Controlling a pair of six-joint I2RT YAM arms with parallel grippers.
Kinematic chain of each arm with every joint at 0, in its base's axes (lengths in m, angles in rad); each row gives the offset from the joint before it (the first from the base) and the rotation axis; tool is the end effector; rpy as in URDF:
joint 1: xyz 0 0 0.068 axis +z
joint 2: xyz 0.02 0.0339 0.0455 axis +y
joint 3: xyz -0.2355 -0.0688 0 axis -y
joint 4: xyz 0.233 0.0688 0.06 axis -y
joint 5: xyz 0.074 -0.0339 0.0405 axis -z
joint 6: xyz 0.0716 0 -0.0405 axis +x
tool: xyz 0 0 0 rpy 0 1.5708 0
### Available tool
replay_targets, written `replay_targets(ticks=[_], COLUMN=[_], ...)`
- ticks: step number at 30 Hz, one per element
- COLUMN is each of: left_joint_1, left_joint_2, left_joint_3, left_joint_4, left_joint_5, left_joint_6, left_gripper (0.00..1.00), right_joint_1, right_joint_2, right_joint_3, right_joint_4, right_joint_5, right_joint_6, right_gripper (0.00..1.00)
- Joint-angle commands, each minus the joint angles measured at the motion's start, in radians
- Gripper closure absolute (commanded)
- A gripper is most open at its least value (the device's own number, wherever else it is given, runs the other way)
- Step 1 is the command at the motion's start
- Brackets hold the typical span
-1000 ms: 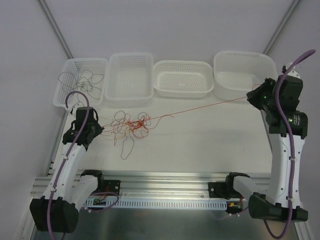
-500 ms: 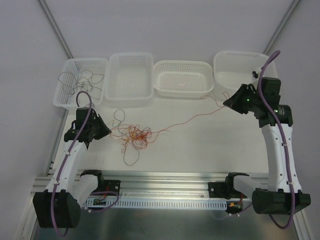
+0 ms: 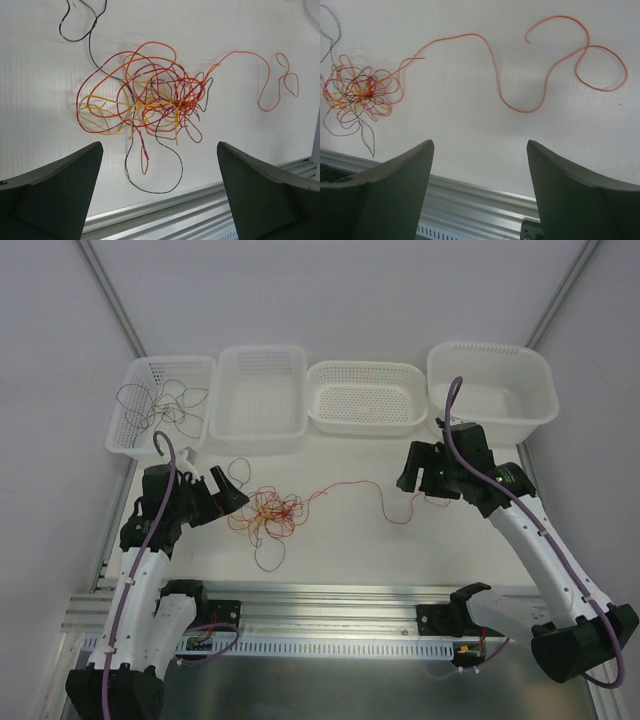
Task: Untangle the cables
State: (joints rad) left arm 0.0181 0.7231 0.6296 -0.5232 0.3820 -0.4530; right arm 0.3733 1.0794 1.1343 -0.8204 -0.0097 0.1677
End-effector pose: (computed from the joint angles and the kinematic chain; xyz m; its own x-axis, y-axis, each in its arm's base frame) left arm 0.1960 -0.0231 0.2261 -0.6457 -0.4179 -0.6391 0.0052 0.8346 -0.5509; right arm 0.2262 0.0893 0.2929 -0.6981 -0.0942 -0.7098 -0.2583 0.9577 0.1270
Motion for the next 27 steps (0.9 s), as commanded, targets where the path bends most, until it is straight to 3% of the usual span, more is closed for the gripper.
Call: replay_targets(ticks=[1, 5, 10, 15, 18, 26, 27], left_joint_1=[-0.015, -0.179, -0.476, -0.589, -0.641, -0.711, -0.711], left_joint_2=[-0.028, 0.036, 0.185, 0.38, 0.493, 0.778, 0.795], left_joint_3=[0.106, 0.159, 0.219, 0.277, 0.329, 0.423, 0.424], left_joint_4=[-0.017, -0.021, -0.02, -0.014, -0.011, 0.002, 0.003], left_joint_5=[0.034, -0.058, -0.259, -0.434, -0.46, -0.555, -0.563], left_joint_6=[0.057, 0.031, -0.01, 0.002, 0.011, 0.033, 0.031], left_gripper=[0.01, 0.01, 0.01, 0.03, 0.05, 0.19, 0.24], right_joint_1=[0.105, 0.254, 0.354, 0.403, 0.415, 0.423, 0.423], right_joint_2=[-0.019, 0.046, 0.154, 0.203, 0.234, 0.263, 0.264], right_joint_3=[-0.045, -0.113, -0.157, -0.206, -0.228, -0.3, -0.301], right_joint_4=[0.159, 0.34, 0.472, 0.576, 0.604, 0.698, 0.707], right_joint_5=[-0.024, -0.036, -0.009, 0.001, 0.001, -0.001, -0.001], right_joint_6=[0.075, 0.176, 0.269, 0.335, 0.354, 0.412, 0.414], right_gripper=[0.2, 0.14, 0.13, 0.16, 0.16, 0.18, 0.19])
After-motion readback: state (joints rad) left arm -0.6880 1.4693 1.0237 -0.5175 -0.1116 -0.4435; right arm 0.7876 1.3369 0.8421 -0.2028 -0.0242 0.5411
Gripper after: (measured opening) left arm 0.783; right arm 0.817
